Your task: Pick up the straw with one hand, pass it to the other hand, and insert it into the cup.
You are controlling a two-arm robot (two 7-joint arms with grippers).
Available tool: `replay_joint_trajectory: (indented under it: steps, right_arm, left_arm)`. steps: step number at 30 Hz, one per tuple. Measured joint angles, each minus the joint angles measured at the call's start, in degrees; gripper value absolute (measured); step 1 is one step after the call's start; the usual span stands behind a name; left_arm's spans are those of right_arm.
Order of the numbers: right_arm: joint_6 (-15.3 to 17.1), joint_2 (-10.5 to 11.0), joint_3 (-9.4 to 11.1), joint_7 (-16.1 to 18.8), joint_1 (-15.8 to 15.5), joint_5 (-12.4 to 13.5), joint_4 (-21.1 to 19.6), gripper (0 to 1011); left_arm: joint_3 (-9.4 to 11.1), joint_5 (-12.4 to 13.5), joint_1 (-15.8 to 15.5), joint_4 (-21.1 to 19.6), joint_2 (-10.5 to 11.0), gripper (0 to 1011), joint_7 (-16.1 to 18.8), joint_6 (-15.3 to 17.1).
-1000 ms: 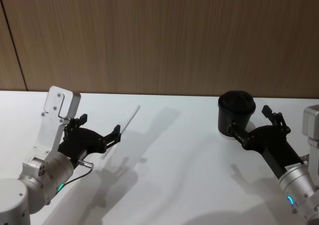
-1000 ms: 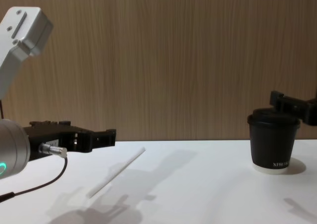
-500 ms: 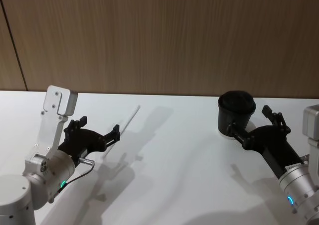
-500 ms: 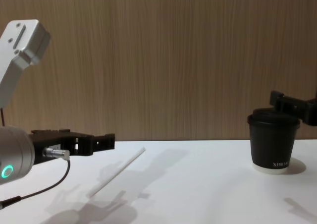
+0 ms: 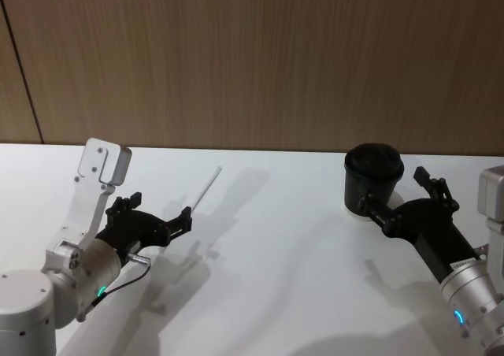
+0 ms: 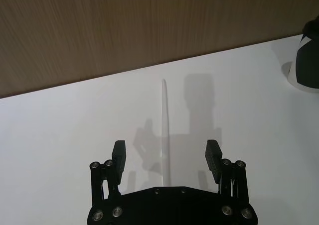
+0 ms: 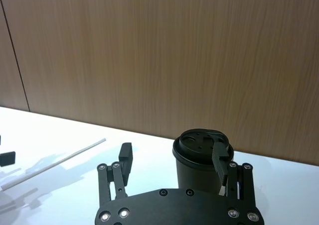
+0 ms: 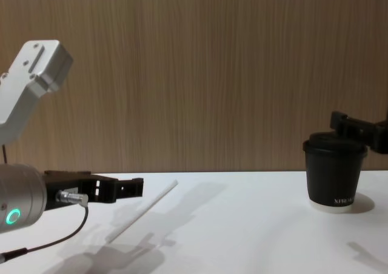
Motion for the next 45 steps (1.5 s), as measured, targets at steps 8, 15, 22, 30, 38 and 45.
replay_joint_trajectory:
  steps: [8,15,22,30,38,45]
  right_arm:
    - [0.00,0.00,0.00,0.00,0.00,0.00,0.00,1001]
    - [0.00,0.00,0.00,0.00,0.00,0.00,0.00,1001]
    - [0.00,0.00,0.00,0.00,0.00,0.00,0.00,1001]
    - [0.00,0.00,0.00,0.00,0.00,0.00,0.00,1001]
    - [0.00,0.00,0.00,0.00,0.00,0.00,0.00,1001]
    - [0.00,0.00,0.00,0.00,0.00,0.00,0.00,1001]
  left_arm:
    - [0.77,1.39,-0.60,1.55,0.19,1003,-0.26,0.46]
    - [1.22,2.48,-1.14,3.02,0.09,1002,-0.48,0.29]
    - [1.36,3.27,-1.56,4.67,-0.31,1003,-0.84,-1.47]
    - [0.97,3.30,-1.71,6.02,-1.01,1003,-1.35,-2.75]
    - [0.45,2.82,-2.01,6.51,-1.48,1003,-2.02,-2.17]
    - [0.10,2.59,-2.52,6.36,-1.60,1003,-2.48,-0.05]
